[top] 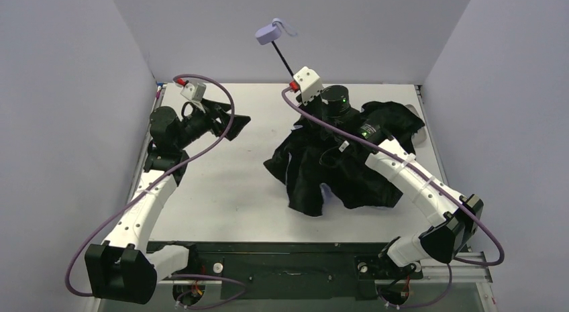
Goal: Open the umbrella
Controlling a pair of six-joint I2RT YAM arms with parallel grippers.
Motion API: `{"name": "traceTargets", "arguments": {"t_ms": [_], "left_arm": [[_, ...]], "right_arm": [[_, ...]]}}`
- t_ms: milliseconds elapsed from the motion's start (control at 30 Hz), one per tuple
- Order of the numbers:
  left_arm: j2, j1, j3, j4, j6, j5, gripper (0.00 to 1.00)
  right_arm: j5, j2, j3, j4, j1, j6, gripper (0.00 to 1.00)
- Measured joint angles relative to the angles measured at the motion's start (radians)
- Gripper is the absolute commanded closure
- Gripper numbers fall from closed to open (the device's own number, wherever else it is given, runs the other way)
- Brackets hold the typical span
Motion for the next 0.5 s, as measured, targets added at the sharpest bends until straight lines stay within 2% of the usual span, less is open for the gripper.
{"name": "traceTargets", "arguments": {"t_ms": [133,300,500], "left_arm": [[0.002,0.000,-0.023,-0.006,-0.027,0.001,0.00],[0.003,-0.072,-0.026,-0.005,-0.013,0.003,0.17],[0.020,-0.245,-0.027,-0.003,0.087,-0.001,0.43]], "right_arm": [[0.058,0.006,-0.005,-0.008,0.013,-0.034,1.00],[-0.013,0.005,-0.011,0.030,-0.012,0.000,1.00],[-0.185,-0.001,-0.035,0.074,-0.034,0.094,1.00]]}}
